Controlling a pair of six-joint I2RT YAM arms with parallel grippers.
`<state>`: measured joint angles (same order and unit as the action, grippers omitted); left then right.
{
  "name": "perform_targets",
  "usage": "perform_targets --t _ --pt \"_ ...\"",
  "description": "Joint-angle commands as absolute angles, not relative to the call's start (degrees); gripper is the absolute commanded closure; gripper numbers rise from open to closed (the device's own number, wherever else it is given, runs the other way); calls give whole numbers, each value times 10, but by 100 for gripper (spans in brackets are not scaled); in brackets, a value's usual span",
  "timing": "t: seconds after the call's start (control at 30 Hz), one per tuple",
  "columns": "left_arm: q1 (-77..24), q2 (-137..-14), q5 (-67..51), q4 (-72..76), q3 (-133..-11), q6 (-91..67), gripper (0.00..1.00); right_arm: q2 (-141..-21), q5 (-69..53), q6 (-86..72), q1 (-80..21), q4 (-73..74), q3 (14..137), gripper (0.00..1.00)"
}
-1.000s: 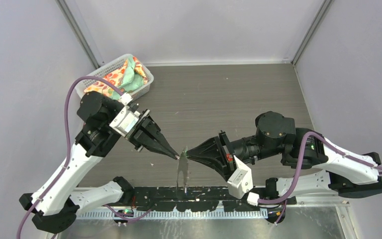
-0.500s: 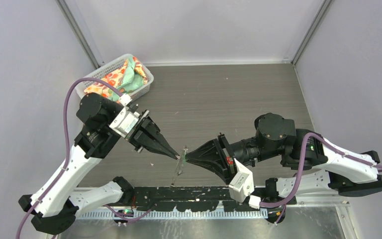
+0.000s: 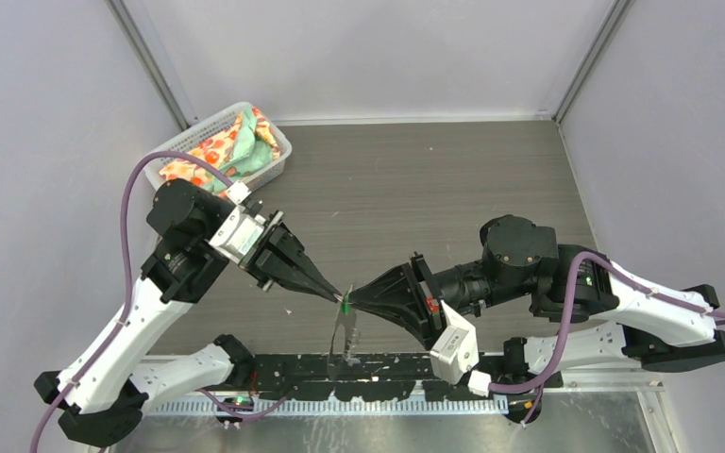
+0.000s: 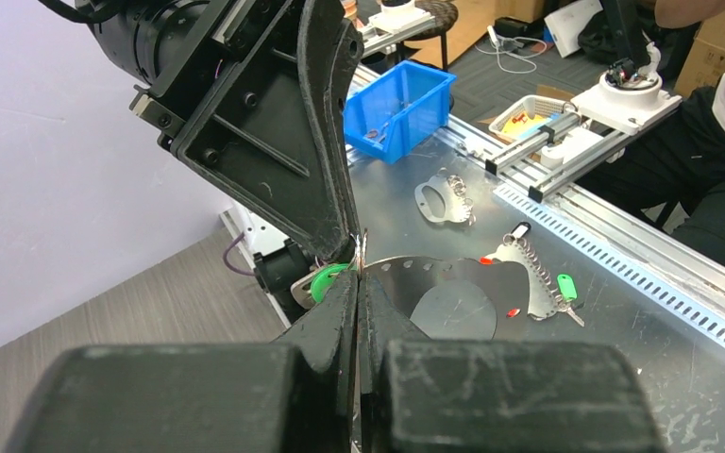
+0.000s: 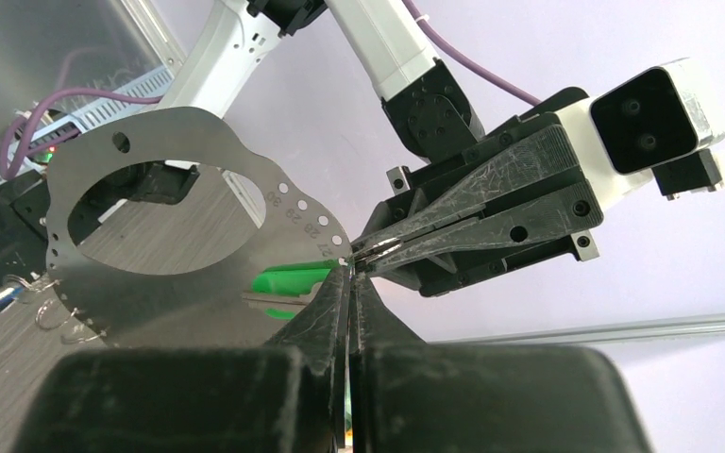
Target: Put the keys on the keyring
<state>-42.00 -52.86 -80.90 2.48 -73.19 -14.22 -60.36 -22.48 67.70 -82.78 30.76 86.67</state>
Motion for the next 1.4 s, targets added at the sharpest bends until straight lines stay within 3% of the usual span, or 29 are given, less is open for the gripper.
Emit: perform_targets --t 0.0,1.37 --pt "-423 -516 -798 30 -731 -132 100 -593 -209 673 -831 276 879 99" --pt "-423 -498 -732 12 -713 -75 100 -584 -173 656 -831 276 867 99"
